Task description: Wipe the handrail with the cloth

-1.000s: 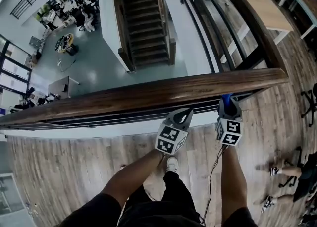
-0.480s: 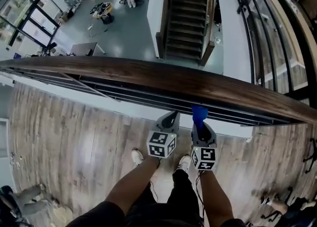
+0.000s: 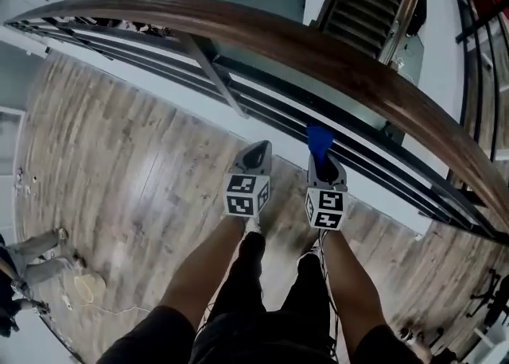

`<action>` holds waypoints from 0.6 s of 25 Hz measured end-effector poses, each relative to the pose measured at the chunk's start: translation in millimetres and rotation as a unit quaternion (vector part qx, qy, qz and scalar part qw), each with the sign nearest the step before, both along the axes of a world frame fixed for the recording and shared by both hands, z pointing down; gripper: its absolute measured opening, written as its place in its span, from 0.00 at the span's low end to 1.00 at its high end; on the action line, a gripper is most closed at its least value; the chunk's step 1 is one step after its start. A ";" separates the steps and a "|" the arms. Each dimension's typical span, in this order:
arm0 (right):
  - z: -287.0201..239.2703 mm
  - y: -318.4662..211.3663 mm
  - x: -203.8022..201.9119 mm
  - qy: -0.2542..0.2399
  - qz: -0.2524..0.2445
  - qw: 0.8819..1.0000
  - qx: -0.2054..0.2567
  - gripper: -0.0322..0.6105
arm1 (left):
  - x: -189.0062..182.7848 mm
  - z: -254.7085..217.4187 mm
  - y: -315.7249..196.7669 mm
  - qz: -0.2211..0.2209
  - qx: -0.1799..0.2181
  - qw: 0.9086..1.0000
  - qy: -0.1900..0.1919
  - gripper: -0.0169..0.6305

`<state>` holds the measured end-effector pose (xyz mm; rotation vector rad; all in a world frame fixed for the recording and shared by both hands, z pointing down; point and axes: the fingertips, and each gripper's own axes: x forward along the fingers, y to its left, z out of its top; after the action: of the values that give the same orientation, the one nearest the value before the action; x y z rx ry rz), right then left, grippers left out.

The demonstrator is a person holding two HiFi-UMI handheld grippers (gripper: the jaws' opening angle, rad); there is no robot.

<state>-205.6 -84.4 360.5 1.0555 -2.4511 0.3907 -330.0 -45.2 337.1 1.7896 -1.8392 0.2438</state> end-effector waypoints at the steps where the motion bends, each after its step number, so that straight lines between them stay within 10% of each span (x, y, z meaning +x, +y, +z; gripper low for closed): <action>1: 5.6 -3.1 -23.4 -0.001 -0.006 1.000 -0.002 0.21 | -21.6 5.2 2.5 -0.009 -0.002 1.000 0.000 0.03; 15: 76.0 -60.7 -287.8 0.045 -0.064 0.997 -0.001 0.21 | -213.8 76.6 -6.3 -0.030 0.001 0.999 -0.031 0.03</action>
<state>-493.4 -145.0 436.5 0.8897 -2.4205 0.2983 -543.8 -51.5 413.7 1.7436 -1.9339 0.2766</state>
